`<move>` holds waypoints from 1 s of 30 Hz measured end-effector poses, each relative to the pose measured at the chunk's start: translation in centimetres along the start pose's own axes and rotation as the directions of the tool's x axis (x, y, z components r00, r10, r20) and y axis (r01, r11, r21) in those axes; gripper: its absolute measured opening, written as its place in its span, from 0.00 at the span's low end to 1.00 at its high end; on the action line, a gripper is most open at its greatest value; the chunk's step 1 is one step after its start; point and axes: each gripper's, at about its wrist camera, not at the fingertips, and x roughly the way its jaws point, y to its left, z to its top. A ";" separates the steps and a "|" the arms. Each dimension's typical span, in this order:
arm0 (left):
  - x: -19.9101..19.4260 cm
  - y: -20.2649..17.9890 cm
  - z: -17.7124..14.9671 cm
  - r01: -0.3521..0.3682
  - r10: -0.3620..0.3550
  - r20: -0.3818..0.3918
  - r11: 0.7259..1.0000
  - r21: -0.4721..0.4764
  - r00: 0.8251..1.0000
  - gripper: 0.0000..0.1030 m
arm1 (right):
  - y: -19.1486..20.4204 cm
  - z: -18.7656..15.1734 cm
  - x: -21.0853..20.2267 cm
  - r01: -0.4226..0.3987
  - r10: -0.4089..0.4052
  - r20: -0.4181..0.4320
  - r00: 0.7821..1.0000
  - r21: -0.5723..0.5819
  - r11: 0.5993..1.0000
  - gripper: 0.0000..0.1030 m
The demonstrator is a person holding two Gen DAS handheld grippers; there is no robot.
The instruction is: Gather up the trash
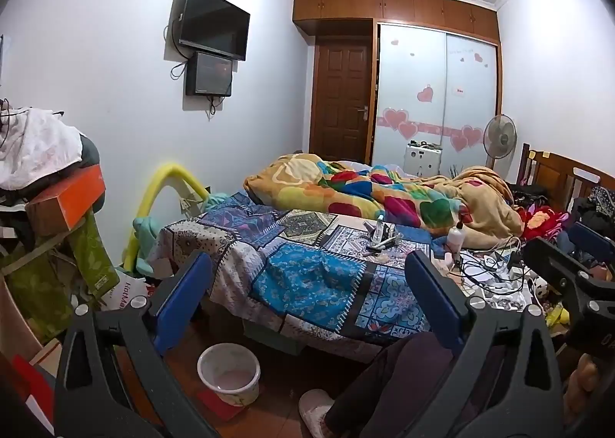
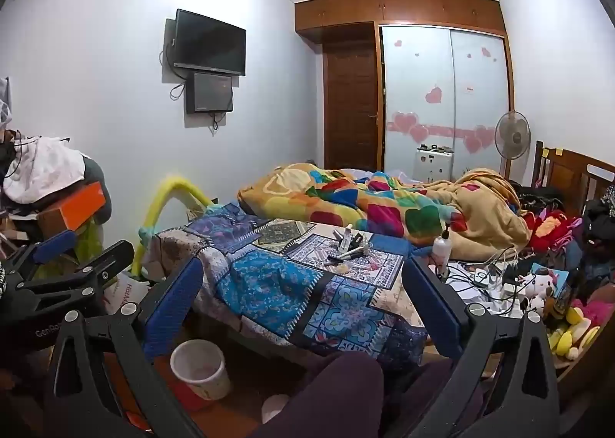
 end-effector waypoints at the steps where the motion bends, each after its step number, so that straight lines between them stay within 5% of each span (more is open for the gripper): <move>1: 0.0 0.0 0.0 0.001 -0.001 0.000 1.000 0.000 1.000 0.98 | 0.0 0.0 0.0 0.000 0.000 0.000 1.000 0.000 1.000 1.00; 30: -0.1 0.3 0.3 0.005 -0.005 0.004 1.000 -0.004 1.000 0.98 | 0.0 -0.2 0.0 -0.001 0.001 0.003 1.000 0.002 1.000 1.00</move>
